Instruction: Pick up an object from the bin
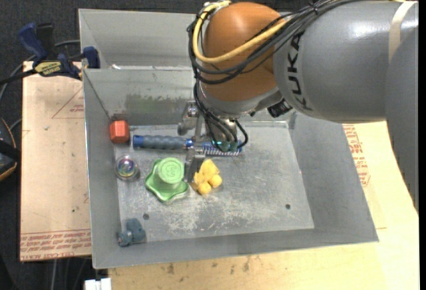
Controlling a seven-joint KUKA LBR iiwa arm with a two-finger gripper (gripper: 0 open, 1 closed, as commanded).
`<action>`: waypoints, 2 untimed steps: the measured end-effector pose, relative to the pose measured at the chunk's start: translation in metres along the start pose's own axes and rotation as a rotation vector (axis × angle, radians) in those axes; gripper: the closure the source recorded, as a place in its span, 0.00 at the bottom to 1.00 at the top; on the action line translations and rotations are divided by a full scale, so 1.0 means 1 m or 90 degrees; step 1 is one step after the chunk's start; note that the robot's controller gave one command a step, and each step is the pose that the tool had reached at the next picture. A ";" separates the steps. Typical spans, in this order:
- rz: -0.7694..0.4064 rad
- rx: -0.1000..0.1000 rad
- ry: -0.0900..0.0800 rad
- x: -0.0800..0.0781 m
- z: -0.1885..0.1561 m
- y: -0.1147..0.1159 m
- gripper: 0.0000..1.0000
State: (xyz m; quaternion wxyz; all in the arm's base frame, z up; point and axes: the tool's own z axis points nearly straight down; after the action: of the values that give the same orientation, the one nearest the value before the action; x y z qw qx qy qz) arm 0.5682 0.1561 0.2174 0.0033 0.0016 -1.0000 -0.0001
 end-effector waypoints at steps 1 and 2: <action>-0.001 0.002 0.000 0.008 0.116 -0.130 0.00; -0.015 0.001 -0.005 -0.027 0.145 -0.092 0.00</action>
Offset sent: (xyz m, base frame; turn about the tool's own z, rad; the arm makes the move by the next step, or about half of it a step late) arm -0.0070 -0.1246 -0.1114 -0.0104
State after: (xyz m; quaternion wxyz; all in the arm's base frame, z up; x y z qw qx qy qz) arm 0.5941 0.0642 0.0722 -0.0007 0.0131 -0.9999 0.0005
